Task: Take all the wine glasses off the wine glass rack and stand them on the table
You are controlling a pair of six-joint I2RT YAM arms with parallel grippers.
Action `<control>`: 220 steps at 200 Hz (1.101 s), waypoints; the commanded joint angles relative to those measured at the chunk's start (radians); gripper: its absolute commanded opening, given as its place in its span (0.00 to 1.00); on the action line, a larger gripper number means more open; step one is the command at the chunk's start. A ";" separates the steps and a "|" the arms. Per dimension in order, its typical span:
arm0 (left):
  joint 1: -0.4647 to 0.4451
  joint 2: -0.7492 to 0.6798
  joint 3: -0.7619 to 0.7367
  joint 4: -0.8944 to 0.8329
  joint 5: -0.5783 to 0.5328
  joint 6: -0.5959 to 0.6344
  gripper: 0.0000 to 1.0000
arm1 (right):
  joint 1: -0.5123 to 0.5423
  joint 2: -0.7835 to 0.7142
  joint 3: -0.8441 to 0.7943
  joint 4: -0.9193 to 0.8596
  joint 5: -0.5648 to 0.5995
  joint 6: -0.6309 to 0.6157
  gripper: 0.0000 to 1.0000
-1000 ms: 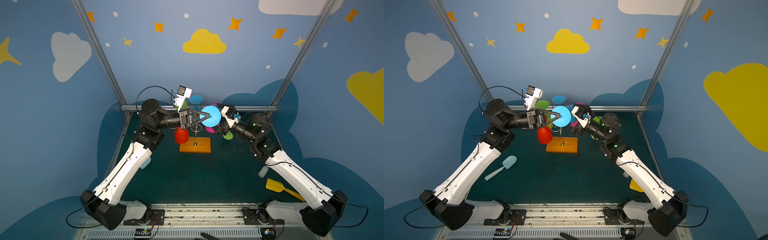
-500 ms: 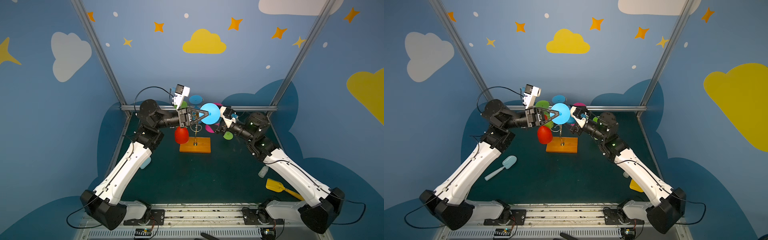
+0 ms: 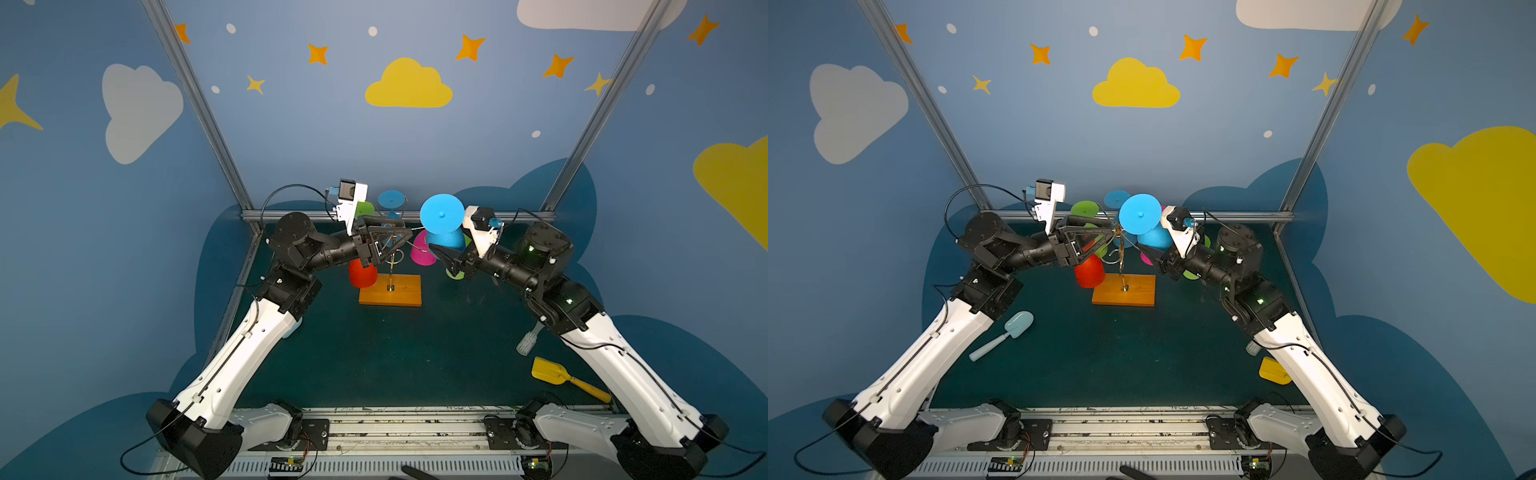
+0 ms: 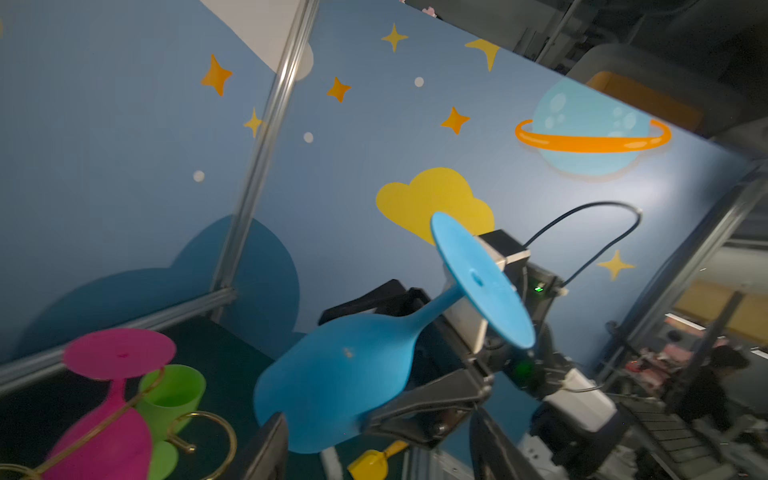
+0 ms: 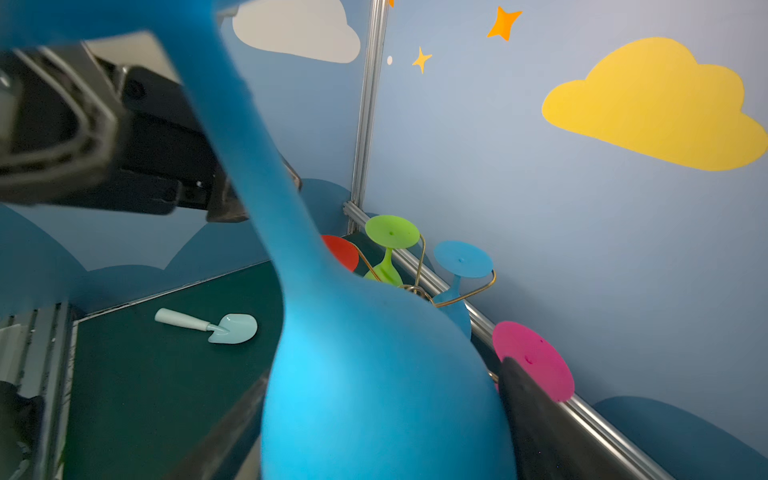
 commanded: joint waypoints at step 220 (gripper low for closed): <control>-0.176 0.047 -0.159 0.255 -0.226 1.193 0.35 | 0.069 0.132 0.235 -0.614 0.051 0.152 0.32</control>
